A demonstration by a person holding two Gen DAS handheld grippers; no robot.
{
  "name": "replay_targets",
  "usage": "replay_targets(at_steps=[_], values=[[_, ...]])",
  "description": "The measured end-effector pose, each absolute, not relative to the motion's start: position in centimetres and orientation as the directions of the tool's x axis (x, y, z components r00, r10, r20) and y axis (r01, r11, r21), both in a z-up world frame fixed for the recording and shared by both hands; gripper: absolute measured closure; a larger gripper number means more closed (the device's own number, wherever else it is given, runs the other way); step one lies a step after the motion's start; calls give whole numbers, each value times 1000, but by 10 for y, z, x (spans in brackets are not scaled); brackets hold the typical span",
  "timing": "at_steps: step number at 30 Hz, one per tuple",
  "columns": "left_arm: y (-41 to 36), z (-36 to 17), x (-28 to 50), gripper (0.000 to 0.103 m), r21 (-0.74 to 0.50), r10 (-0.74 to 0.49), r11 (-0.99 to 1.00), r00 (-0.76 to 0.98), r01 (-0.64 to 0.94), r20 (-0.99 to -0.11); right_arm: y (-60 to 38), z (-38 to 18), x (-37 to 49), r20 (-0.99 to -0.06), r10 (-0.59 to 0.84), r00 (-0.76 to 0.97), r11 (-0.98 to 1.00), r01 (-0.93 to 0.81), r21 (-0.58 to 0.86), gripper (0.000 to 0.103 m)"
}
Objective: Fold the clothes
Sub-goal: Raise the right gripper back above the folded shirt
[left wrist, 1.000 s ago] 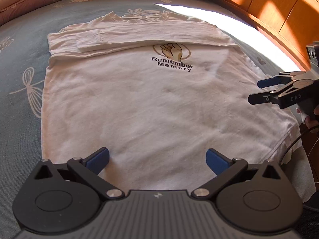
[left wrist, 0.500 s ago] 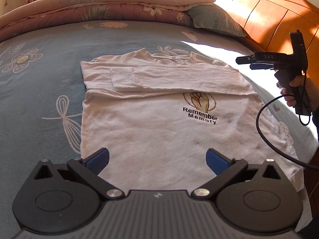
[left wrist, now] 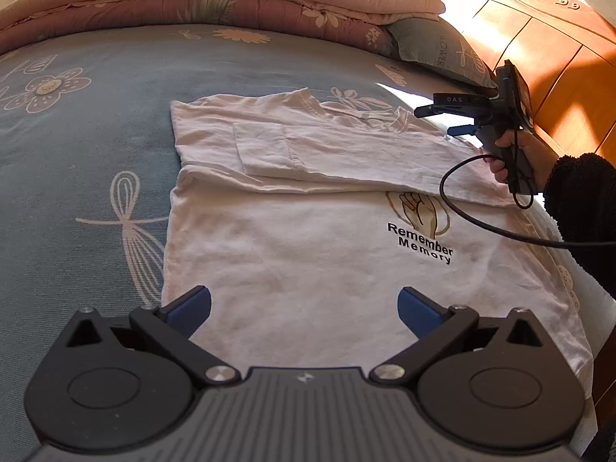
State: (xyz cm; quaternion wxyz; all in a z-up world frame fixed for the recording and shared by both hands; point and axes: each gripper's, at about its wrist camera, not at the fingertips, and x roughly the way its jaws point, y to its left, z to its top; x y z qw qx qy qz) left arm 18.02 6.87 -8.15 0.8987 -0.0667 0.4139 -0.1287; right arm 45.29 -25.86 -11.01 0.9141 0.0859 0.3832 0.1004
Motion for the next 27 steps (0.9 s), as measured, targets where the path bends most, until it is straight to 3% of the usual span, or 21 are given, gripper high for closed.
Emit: replay_targets(at_steps=[3, 9, 14, 21, 27], values=[[67, -83, 181, 1, -233, -298, 955, 622, 186, -724, -262, -99, 432, -681, 296, 670, 951, -139, 276, 0], [58, -72, 172, 1, -218, -311, 950, 620, 222, -721, -273, -115, 432, -715, 189, 673, 978, -61, 201, 0], [54, -62, 156, 1, -188, -314, 947, 618, 262, -721, -266, -66, 393, -670, 252, 698, 965, -130, 227, 0], [47, -76, 123, 1, -159, -310, 941, 577, 297, -756, -245, -61, 268, -764, 367, 530, 924, -302, 234, 0], [39, -102, 100, 1, -150, -318, 933, 550, 328, -773, -219, -97, 157, -810, 296, 506, 923, -370, 107, 0]])
